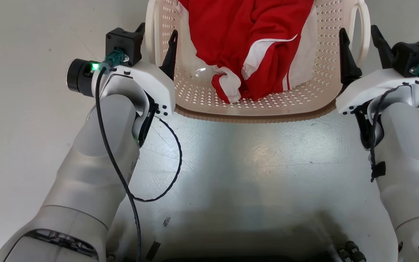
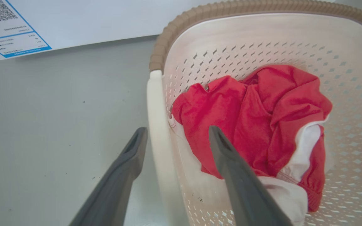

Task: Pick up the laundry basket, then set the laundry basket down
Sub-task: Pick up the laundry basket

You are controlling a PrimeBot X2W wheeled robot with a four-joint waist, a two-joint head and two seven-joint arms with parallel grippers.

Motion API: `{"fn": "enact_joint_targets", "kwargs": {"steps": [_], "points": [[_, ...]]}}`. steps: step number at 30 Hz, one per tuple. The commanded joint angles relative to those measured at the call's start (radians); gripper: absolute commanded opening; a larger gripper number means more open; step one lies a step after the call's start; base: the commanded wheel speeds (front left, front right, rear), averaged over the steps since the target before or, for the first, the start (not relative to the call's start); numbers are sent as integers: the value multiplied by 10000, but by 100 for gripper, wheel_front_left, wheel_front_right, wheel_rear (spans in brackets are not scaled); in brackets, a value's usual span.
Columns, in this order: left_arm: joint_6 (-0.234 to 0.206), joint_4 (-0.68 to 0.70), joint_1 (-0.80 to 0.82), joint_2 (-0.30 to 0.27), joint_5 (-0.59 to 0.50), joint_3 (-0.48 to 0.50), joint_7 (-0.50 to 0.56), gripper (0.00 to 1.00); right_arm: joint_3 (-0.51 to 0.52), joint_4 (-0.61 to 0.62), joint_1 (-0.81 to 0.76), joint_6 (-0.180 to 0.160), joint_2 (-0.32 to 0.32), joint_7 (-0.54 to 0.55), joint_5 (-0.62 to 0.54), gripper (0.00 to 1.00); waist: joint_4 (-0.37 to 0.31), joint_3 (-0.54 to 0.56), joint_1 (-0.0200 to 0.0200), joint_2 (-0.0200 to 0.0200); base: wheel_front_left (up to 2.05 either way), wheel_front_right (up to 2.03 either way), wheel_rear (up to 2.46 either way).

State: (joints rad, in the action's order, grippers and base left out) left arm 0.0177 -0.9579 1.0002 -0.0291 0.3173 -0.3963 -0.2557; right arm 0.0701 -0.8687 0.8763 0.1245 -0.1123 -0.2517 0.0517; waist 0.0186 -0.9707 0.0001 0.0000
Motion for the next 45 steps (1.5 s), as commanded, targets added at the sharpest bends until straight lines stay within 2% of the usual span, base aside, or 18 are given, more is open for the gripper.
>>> {"fn": "enact_joint_targets", "kwargs": {"steps": [1, 7, 16, 33, 34, 35, 37, 38, 39, 40, 41, 45], "points": [[-69, -18, -3, -212, 15, 78, -61, 100, -186, -50, -145, 62, 203, -101, -51, 100, -15, -14, -1, 0, 0, 0, 0], [-3, -795, 395, -212, 30, -203, -61, 100, -344, -893, 260, 62, 318, -101, 41, 100, -105, -27, -1, 0, 0, 0, 0], [192, -1889, 1060, -212, 717, -754, 304, 100, -592, -2118, 1037, 62, 366, -101, 186, 100, -192, -10, -1, 0, 0, 0, 0], [139, -2591, 1848, -212, 1330, -1573, 650, 100, -968, -3597, 1917, 62, 453, -95, 482, 100, -358, -113, -1, 0, 0, 0, 0], [149, -2622, 1873, -212, 1333, -1630, 664, 92, -987, -3636, 1940, 62, 462, -95, 500, 100, -367, -114, -1, 0, 0, 0, 0], [156, -2649, 1893, -212, 1356, -1667, 674, 74, -1003, -3671, 1960, 62, 469, -95, 518, 100, -376, -115, -1, 0, 0, 0, 0], [156, -2691, 1927, -212, 1405, -1734, 675, 49, -1022, -3728, 1998, 62, 482, -96, 556, 100, -399, -118, -1, 0, 0, 0, 0], [156, -2716, 1942, -212, 1417, -1778, 686, 45, -1031, -3757, 2020, 62, 488, -96, 569, 94, -409, -124, -1, 0, 0, 0, 0], [163, -2740, 1950, -212, 1432, -1824, 710, 31, -1042, -3780, 2050, 62, 495, -96, 575, 77, -420, -131, -1, 0, 0, 0, 0], [164, -2761, 1960, -212, 1451, -1859, 711, 4, -1056, -3792, 2084, 62, 503, -97, 579, 22, -432, -135, -1, 0, 0, 0, 0], [151, -2784, 1965, -212, 1472, -1889, 721, 0, -1072, -3799, 2114, 62, 512, -97, 582, 0, -441, -137, -1, 0, 0, 0, 0], [151, -2823, 1967, -212, 1562, -1970, 719, 0, -1106, -3842, 2149, 62, 524, -98, 542, 0, -437, -125, -1, 0, 0, 0, 0]]}}
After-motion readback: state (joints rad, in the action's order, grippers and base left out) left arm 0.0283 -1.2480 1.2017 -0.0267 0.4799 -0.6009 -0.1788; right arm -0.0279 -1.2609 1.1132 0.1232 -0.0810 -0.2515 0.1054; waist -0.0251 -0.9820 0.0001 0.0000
